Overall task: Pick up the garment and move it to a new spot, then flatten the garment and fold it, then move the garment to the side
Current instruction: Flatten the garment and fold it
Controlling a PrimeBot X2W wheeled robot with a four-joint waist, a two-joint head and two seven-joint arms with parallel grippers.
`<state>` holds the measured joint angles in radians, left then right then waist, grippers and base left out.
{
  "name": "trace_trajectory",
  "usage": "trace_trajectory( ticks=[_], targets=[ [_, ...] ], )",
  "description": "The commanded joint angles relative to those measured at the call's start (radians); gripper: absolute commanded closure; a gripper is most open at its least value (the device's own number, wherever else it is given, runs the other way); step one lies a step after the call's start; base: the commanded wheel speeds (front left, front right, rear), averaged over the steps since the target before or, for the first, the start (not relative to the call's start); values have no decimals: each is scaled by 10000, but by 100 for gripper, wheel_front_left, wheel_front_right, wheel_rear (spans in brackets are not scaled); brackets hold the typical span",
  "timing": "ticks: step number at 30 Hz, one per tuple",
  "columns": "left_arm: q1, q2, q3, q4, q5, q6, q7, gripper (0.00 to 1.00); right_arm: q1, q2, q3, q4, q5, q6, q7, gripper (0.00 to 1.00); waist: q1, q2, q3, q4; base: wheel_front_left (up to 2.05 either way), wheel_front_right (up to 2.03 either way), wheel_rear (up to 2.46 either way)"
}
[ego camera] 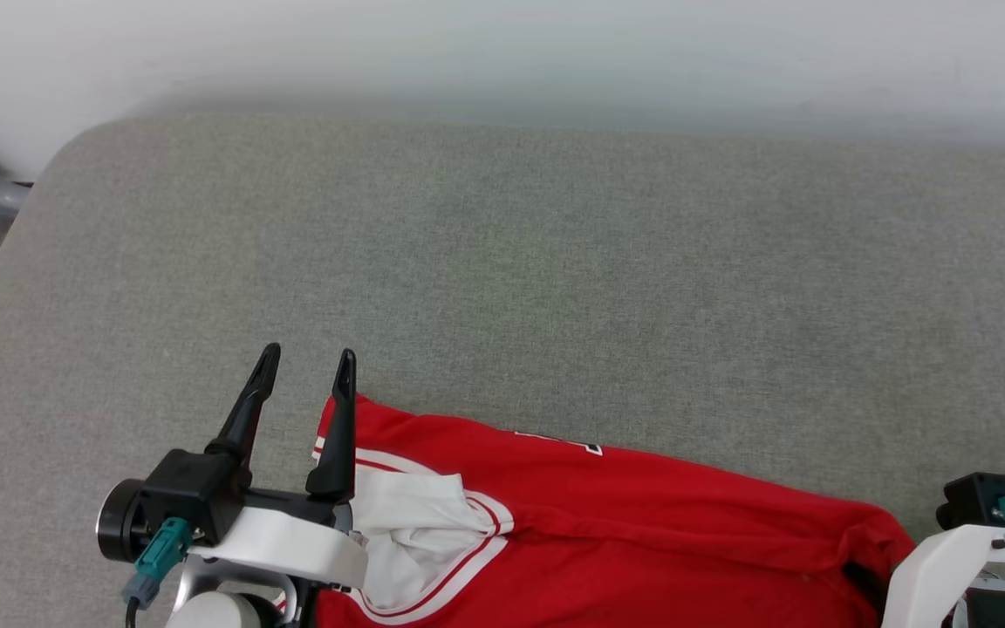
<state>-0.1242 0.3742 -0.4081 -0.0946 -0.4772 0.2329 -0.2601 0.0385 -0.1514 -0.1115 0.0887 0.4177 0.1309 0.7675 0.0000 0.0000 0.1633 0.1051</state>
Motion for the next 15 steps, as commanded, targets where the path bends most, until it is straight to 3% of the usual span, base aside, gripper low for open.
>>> trace_trajectory(
  ticks=[1,6,15],
  targets=[
    [156,24,59,51,88,-27,-70,0,-69,9,118,90,50,-4,-117,100,0,0,-185,-110,0,0,0],
    [382,156,93,56,165,40,-64,0,-380,-308,-127,-161,11,-6,-518,100,0,0,-550,-374,0,0,0],
    [693,306,64,-77,112,100,-7,0,-552,-915,-2332,294,-188,-6,-167,100,0,0,-893,-867,0,0,0]
  ],
)
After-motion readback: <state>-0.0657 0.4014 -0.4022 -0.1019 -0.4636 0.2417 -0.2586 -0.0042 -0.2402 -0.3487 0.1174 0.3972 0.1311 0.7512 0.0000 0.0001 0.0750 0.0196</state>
